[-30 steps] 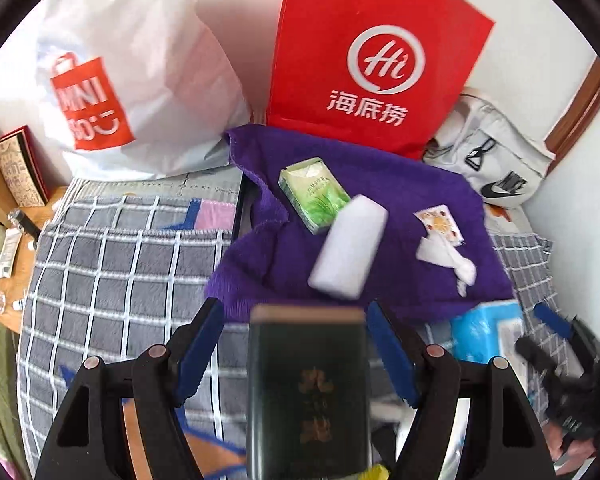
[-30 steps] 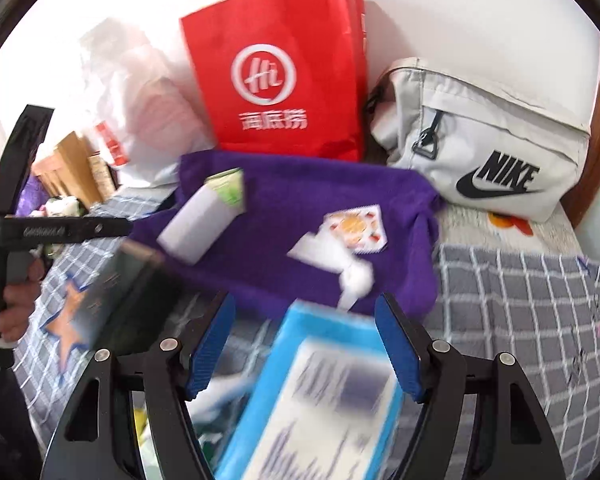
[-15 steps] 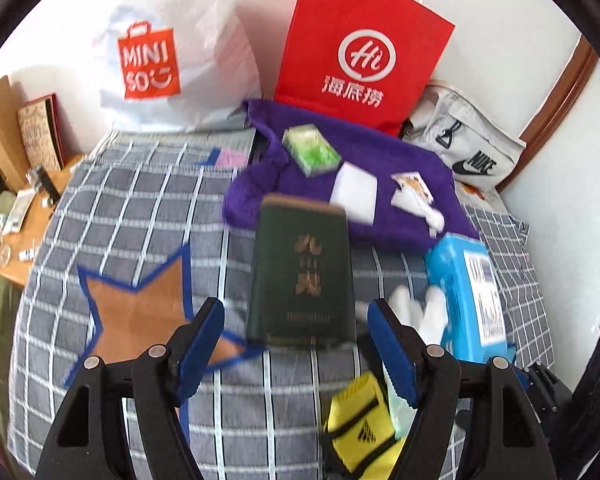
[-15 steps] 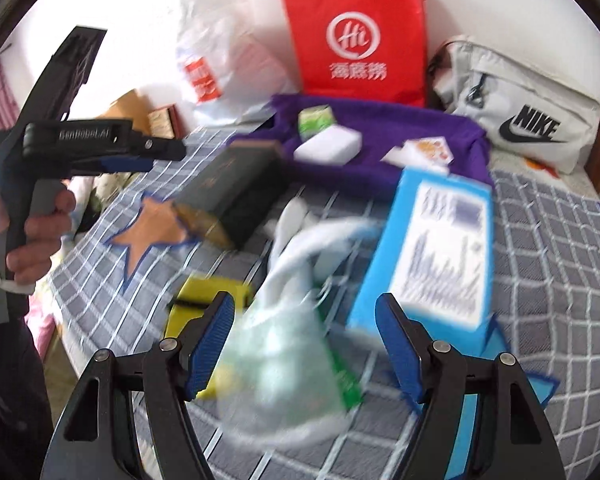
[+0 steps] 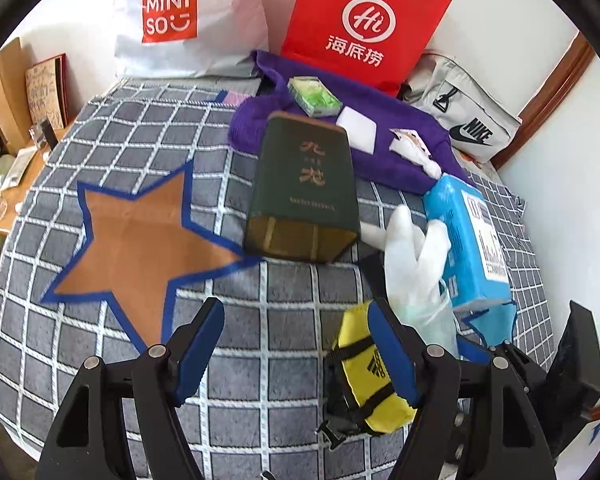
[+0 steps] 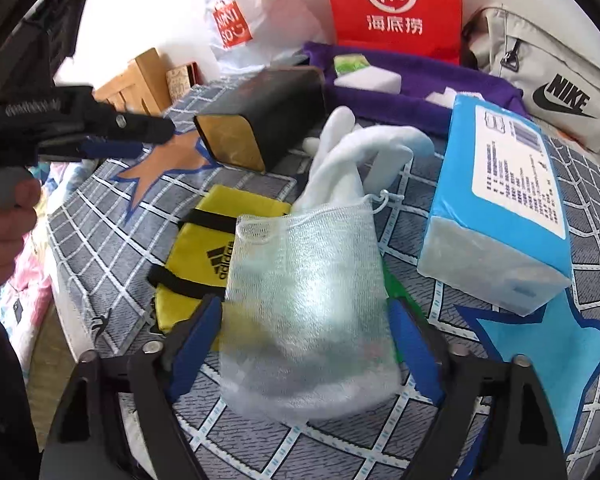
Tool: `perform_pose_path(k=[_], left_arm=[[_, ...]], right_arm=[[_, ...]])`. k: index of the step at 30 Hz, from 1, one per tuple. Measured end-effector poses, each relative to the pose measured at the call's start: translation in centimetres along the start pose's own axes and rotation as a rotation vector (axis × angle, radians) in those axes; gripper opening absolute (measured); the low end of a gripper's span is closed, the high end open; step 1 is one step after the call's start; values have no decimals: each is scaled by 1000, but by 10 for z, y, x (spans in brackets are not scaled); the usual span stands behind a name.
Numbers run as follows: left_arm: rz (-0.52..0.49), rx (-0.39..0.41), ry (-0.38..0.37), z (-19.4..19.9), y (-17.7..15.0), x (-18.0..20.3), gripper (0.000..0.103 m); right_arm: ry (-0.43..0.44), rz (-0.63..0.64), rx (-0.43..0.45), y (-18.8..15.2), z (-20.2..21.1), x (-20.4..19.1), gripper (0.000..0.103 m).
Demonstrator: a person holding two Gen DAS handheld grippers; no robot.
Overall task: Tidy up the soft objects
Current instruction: 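Grasp the yellow Adidas pouch with the left tool while the right tool grasps the white mesh bag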
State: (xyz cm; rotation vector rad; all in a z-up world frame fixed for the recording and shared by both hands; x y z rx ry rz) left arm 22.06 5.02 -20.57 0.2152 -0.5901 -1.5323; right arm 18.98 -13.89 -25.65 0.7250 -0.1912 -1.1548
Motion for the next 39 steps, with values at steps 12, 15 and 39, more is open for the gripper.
perform_pose_path(k=[12, 15, 39], left_arm=[[-5, -43, -3, -12, -25, 18, 73], [-11, -57, -1, -20, -34, 24, 73], [35, -30, 21, -23, -37, -11, 19]], right_arm=[[9, -64, 60, -14, 31, 18, 13], [1, -63, 86, -21, 42, 24, 13], [-113, -171, 71, -40, 34, 79, 15]])
Point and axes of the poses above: each gripper's, at about its wrist camera, not at the fingertips, and z roughly against the way its jaws point, x to its right, y to its top, the point moved 7 cm from there along -z, roughly the way its jaws point, and after that the axes turned 5 degrees about -z, right-handed, at the moved point
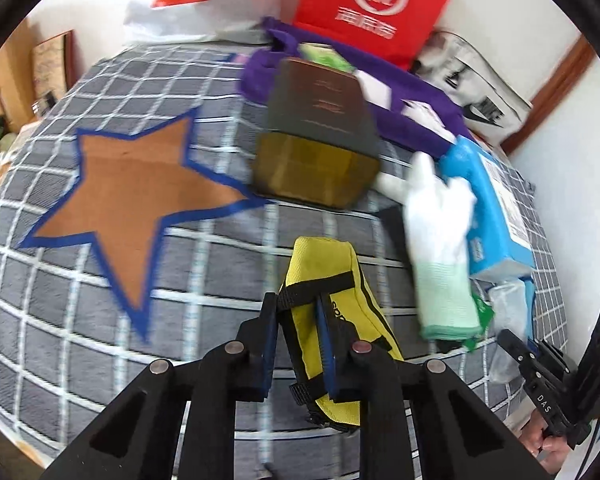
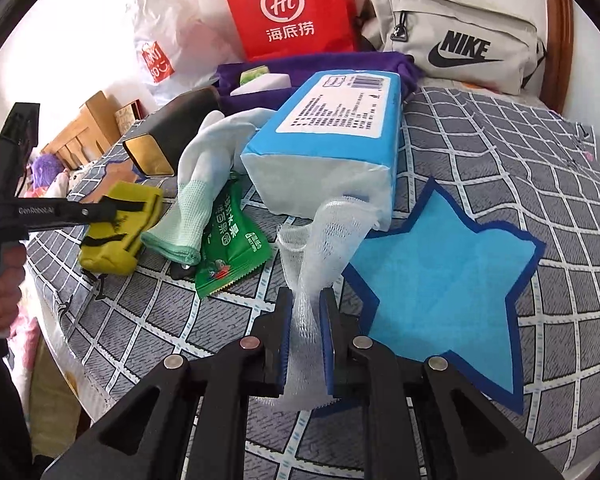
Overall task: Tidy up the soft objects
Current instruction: 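Grasp the yellow Adidas pouch with the left tool while the right tool grasps the white mesh bag, then lift and carry the pouch and mesh bag over the purple towel with both tools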
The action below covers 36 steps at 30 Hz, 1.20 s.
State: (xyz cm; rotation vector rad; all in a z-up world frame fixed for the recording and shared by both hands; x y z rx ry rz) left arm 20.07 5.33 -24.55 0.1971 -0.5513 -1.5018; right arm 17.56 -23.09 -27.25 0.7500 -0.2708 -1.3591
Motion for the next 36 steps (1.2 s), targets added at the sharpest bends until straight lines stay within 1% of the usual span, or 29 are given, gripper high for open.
perform_pose_path(k=[1, 2, 3, 4, 6, 7, 8, 9, 10, 11, 13, 16, 17, 18, 19, 20, 21, 22, 23, 25, 28, 32, 36], left_arm=[[11, -10, 0, -1, -1, -5, 24], [20, -16, 2, -2, -2, -8, 24], [35, -28, 19, -4, -3, -12, 34], [39, -39, 38, -7, -5, -14, 49], [30, -45, 48, -10, -7, -10, 68], [23, -44, 46, -11, -8, -6, 69], [18, -46, 45, -12, -8, -2, 69], [10, -52, 40, -14, -8, 5, 72], [5, -56, 40, -15, -8, 9, 77], [0, -59, 39, -17, -8, 15, 78], [-12, -61, 54, -23, -8, 25, 88], [-57, -55, 131, -29, -9, 36, 94], [-80, -56, 156, -32, -10, 40, 95], [-108, -54, 196, -35, -11, 44, 95], [-121, -51, 215, -36, -11, 44, 95], [-132, -45, 229, -37, -11, 45, 95], [-135, -34, 234, -36, -11, 46, 92], [-132, -24, 236, -35, -11, 45, 84], [-130, -17, 241, -33, -10, 45, 79], [-127, -19, 225, -29, -6, 43, 70], [-108, -24, 192, -25, -4, 39, 65], [-85, -22, 165, -19, -1, 34, 63], [-93, 1, 144, -5, 9, 33, 63]], right_arm=[[0, -3, -2, 0, -1, 0, 15], [0, -6, -1, 0, -1, 1, 15], [-1, -8, 0, 0, -1, 1, 15], [-2, -10, 1, 0, -2, 1, 15], [-2, -13, -1, 0, -2, 1, 16], [3, -15, -4, 0, -3, 0, 19], [8, -16, -7, 1, -3, -1, 25], [14, -17, -7, 1, -3, -2, 28], [19, -18, -4, 1, -4, -3, 34], [19, -19, -4, 1, -4, -4, 38], [10, -14, 3, 1, -5, -7, 41], [-26, 19, 12, 1, -6, -11, 41], [-32, 26, 13, 1, -6, -11, 41], [-41, 35, 13, 0, -7, -12, 41], [-49, 39, 15, 0, -7, -12, 39], [-60, 42, 17, 0, -6, -11, 35], [-68, 43, 19, 0, -6, -9, 32], [-81, 46, 20, 0, -6, -7, 25], [-82, 44, 19, 1, -5, -6, 20], [-57, 24, 7, 2, -3, -3, 15], [-37, 18, 7, 6, 4, -4, 14], [-44, 54, 27, 15, 15, -10, 14], [-5, 46, 56, 27, 31, -16, 14]])
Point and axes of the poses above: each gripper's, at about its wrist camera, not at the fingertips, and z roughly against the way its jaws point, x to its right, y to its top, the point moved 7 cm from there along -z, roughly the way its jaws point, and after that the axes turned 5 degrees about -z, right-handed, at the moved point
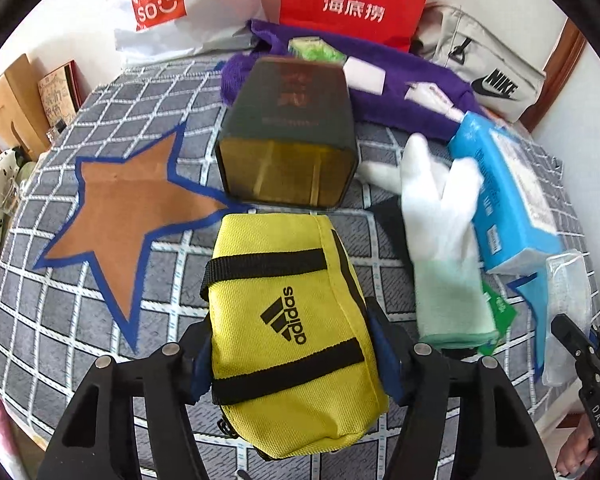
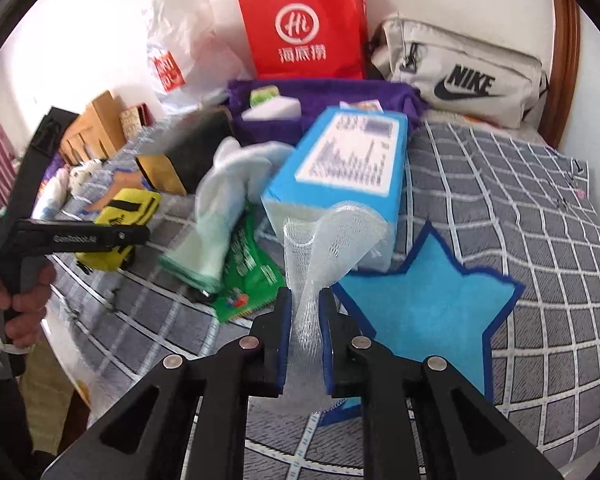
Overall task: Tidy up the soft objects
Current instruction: 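Lift and carry the pouch and mesh bag over the purple towel with both tools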
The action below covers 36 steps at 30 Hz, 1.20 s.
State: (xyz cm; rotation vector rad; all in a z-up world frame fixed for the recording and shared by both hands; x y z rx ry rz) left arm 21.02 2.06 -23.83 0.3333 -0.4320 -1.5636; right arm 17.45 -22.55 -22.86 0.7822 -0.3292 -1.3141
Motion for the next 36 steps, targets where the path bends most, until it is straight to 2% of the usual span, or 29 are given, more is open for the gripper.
perform_pose_path(k=[7, 15, 30, 36], left_arm=[[44, 58, -61, 28, 15, -12, 63], [49, 115, -89, 48, 32, -18, 63], [56, 203, -84, 69, 79, -40, 63], [55, 221, -82, 70, 106, -47, 63]], right_arm=[[-4, -13, 36, 21, 20, -2, 14], [-18, -17, 78, 47, 30, -2, 14], [-58, -4, 116, 101, 20, -1, 14], [-88, -51, 124, 130, 9, 14, 14]])
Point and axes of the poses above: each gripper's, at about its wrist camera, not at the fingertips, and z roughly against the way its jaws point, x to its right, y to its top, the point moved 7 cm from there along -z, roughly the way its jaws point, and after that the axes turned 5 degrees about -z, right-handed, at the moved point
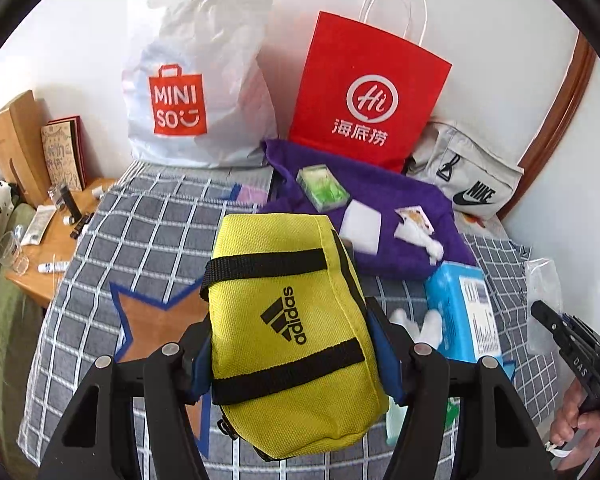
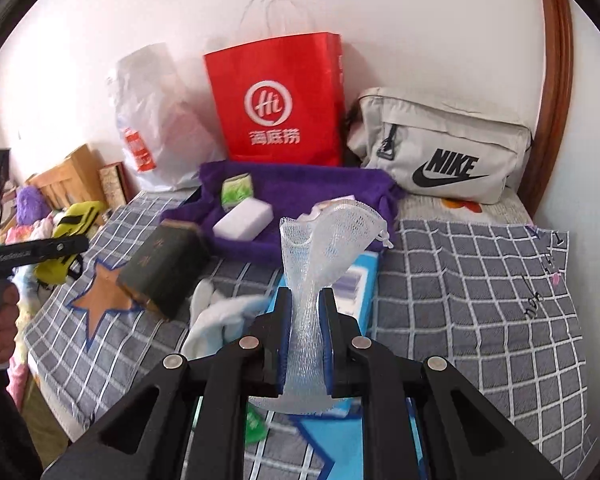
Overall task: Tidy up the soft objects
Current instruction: 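Lift and carry the pouch and mesh bag over the purple towel with both tools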
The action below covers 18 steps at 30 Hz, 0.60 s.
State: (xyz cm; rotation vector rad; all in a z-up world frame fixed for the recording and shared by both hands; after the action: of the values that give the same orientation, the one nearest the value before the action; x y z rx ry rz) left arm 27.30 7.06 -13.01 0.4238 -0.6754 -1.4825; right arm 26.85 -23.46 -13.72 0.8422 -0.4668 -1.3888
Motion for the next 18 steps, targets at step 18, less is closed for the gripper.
perform_pose_path(k=[18], left_arm=[[-76, -22, 10, -49, 73, 19, 63]], right_arm=[[26, -12, 32, 80, -65, 6, 14]])
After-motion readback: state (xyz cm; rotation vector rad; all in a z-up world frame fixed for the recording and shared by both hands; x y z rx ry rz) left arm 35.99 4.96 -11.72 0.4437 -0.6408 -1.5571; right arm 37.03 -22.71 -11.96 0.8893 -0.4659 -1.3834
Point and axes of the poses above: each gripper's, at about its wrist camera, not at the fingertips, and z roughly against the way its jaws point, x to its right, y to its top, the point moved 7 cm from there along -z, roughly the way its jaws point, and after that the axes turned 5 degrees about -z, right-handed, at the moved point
